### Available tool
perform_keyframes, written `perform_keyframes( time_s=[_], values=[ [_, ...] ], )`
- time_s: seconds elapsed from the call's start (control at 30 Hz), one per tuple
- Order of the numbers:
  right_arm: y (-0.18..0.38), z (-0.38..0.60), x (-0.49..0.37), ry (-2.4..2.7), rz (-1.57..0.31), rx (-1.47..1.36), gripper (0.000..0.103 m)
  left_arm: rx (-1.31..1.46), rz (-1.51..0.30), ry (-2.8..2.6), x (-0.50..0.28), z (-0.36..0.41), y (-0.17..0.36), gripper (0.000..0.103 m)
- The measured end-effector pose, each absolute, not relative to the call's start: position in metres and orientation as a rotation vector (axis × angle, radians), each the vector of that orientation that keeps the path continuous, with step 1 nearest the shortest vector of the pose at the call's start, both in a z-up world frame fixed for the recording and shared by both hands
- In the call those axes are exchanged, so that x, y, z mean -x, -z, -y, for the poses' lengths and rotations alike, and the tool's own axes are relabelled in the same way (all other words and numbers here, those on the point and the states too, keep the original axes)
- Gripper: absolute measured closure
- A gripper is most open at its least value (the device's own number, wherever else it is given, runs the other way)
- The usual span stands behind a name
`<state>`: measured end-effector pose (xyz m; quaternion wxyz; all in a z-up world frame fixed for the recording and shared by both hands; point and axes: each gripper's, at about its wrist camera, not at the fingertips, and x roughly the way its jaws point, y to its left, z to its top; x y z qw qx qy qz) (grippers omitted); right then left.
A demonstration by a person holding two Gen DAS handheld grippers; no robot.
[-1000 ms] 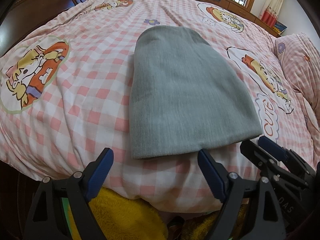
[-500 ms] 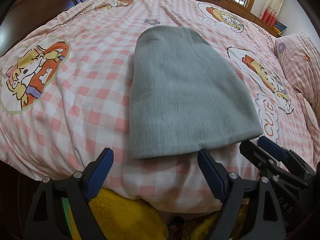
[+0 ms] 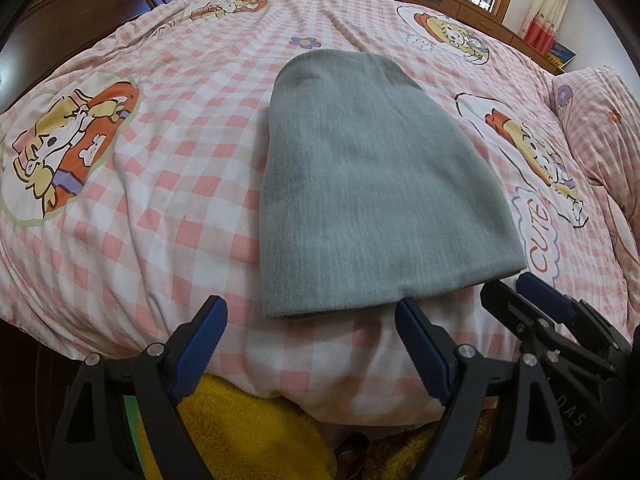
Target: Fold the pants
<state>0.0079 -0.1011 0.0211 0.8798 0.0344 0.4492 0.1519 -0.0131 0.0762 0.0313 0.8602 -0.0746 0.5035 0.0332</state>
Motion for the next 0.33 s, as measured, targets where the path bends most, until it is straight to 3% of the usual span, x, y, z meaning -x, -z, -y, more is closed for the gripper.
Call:
perform_keyframes(
  time_s=[0.33],
  values=[
    [-0.0206, 0.1015, -0.0085, -0.318, -0.936, -0.073, 0.047, 0.168, -1.062, -0.073, 0.0143, -0.0778, -0.0298, 0.014]
  ],
)
